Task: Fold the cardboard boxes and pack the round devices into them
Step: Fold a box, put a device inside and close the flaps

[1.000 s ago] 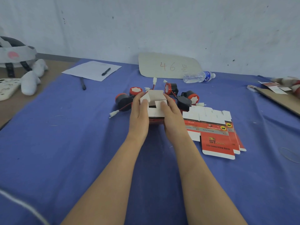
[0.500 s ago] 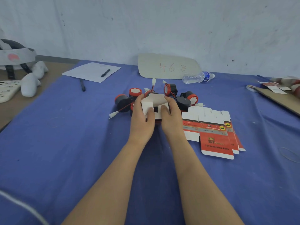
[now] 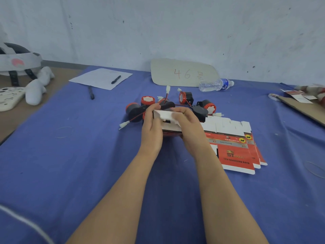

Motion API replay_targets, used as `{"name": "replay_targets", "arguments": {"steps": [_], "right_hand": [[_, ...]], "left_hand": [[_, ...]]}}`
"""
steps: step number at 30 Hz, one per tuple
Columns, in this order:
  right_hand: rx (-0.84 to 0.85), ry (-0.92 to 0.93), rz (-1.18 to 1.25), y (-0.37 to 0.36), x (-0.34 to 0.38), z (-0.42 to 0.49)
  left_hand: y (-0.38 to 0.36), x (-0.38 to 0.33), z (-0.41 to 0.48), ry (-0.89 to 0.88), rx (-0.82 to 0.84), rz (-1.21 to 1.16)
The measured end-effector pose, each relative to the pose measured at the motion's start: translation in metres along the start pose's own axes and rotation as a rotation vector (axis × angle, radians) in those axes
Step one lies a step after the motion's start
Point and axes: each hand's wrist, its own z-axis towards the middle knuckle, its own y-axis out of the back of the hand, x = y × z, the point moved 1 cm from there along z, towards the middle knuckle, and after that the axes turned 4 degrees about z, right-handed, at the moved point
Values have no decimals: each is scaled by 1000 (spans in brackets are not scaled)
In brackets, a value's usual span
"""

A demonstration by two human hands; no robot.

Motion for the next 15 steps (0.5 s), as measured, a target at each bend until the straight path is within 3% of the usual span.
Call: {"name": "replay_targets", "arguments": {"steps": [4,6,12,15], "right_hand": [[79,102,-204,4,3,-3],[78,147,-292,6,3,-3],[-23,235,-386,2,3,-2],[13,244,-315,-1,4,-3]], "left_hand": [[2,-4,2,150,-38,-257],[0,-4,3,177,-15,-259],[-7,-6,-2,-49,25,-104],[-4,-6,0,-24,-10,-107]]}}
